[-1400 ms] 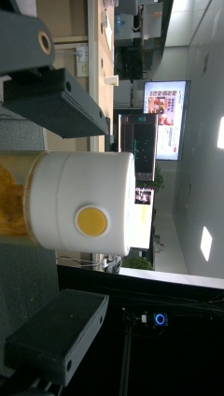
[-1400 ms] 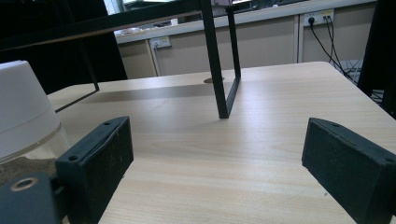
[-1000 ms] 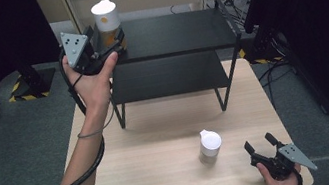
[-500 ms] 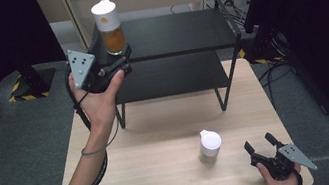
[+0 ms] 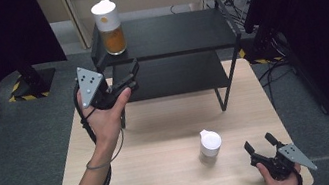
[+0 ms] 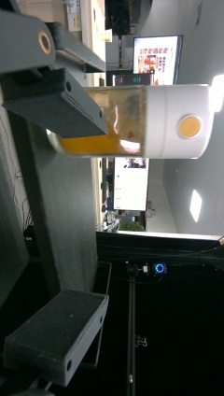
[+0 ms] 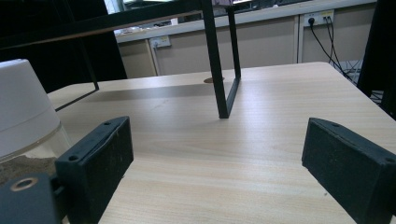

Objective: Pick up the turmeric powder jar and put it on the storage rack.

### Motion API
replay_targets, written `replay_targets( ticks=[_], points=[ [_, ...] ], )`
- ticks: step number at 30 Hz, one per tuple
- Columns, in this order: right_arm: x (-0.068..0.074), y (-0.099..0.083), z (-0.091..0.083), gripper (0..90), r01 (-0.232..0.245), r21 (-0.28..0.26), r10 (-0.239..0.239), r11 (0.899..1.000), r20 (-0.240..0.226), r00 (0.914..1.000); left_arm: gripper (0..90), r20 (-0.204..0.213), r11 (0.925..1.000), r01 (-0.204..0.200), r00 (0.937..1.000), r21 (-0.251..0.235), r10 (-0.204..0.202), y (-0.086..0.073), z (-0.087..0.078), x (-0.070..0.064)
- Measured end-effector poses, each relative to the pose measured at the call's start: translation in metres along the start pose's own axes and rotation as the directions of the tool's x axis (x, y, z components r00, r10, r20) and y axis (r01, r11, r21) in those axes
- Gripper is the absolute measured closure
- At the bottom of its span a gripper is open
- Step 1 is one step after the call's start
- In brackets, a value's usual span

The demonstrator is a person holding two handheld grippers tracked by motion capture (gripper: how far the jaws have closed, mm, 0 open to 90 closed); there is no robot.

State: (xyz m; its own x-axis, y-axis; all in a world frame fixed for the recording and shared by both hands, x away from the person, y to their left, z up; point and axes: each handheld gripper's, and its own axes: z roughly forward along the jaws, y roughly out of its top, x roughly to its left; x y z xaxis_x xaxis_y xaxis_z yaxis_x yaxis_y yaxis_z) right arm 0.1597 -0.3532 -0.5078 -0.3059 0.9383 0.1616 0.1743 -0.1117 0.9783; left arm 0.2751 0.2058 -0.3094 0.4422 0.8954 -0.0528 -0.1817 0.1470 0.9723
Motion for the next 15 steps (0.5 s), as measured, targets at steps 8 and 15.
replay_targets(
  ticks=[8, 15],
  points=[
    [0.0, 0.0, 0.0, 9.2, -0.001, 0.001, 0.001, 1.0, -0.001, 1.0, 15.2, 0.011, 0.9999, -0.014, 0.9998, -0.006, 0.015, -0.019, -0.014, -0.002],
    [-0.001, 0.0, 0.0, 9.2, -0.002, -0.001, 0.002, 1.0, -0.002, 1.0, 15.2, 0.027, 1.0, 0.002, 0.9996, -0.004, -0.002, -0.034, -0.026, -0.002]
  ],
)
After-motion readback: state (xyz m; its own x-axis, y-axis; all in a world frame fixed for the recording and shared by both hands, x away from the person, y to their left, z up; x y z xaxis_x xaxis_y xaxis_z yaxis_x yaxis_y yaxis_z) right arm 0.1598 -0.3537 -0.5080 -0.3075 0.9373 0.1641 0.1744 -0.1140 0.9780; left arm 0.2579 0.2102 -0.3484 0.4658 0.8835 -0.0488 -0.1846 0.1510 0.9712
